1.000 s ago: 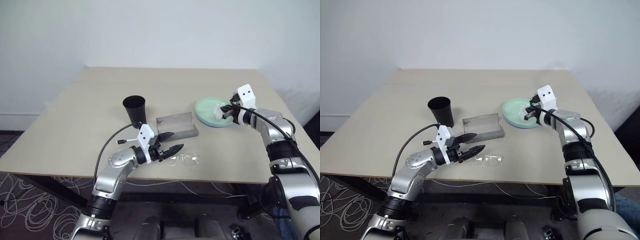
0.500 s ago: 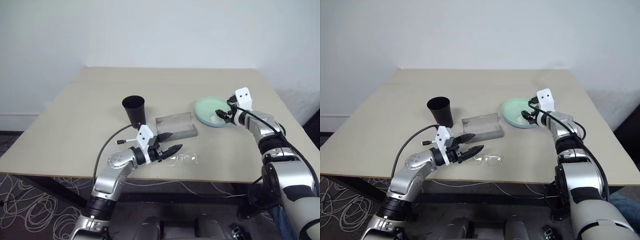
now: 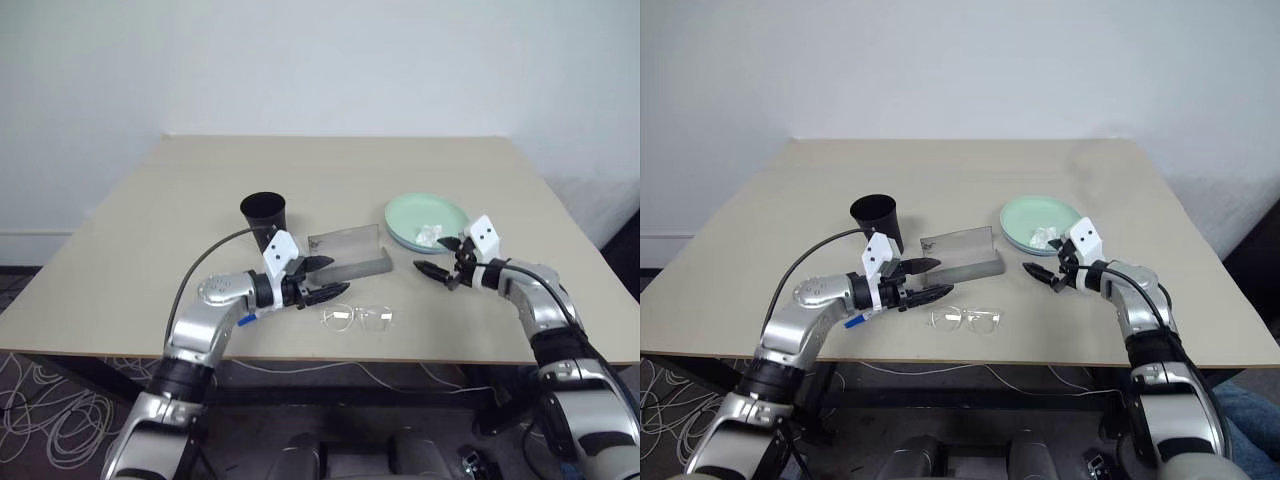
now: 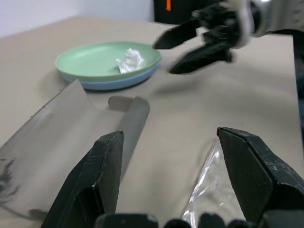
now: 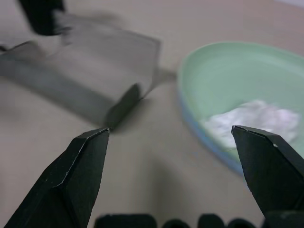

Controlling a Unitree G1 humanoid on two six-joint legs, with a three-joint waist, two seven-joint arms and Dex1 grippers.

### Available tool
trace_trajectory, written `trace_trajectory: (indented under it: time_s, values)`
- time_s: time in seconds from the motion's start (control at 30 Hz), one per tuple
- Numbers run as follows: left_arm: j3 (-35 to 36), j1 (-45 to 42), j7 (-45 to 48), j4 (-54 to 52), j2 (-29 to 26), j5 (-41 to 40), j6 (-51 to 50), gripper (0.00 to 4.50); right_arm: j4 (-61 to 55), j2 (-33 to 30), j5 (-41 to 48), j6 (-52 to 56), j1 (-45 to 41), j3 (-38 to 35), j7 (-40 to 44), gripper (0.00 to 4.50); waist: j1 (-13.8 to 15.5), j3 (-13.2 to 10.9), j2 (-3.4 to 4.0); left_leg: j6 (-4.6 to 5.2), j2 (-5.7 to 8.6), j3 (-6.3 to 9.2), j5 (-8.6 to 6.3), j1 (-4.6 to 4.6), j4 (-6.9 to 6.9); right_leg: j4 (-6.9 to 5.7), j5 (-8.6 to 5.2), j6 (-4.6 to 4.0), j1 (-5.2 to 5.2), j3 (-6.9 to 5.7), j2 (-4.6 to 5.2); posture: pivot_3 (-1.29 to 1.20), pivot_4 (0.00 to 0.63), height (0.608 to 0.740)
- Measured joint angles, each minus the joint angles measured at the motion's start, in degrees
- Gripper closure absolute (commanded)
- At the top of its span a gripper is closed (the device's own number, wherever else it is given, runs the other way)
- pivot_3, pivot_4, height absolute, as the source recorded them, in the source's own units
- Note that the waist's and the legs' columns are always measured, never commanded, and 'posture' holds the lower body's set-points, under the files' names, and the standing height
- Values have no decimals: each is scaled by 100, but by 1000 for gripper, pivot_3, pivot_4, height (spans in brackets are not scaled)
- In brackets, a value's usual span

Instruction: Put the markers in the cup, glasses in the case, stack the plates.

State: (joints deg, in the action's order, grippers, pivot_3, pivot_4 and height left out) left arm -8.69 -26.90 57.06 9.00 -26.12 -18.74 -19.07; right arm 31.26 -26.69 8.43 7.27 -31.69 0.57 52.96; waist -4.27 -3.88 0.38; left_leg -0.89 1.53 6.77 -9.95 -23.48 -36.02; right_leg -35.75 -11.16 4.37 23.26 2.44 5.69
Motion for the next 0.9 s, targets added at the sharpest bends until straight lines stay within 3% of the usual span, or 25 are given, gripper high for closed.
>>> trace_trajectory:
  time_s: [0.43,0.67,0.9]
  values:
    - [-1088,-1804,2203,1795,-123,706,357,1171,-735,0,268,23,693,84,566,30,11,-3,-8,1,0,0,1,-4,0,6,-1,1,1,-1,1,0,0,740]
    - [-1687,-2812,3068,3327,323,1447,1143,1171,-978,137,275,24,968,82,262,30,13,-5,-11,2,0,2,1,-6,0,4,-1,1,3,-2,2,0,0,740]
    - [-1987,-3128,3137,4486,828,2168,1911,1171,-1651,283,346,159,1645,19,-181,30,23,-8,-17,9,1,2,4,-12,0,7,-3,4,6,-1,4,0,0,740]
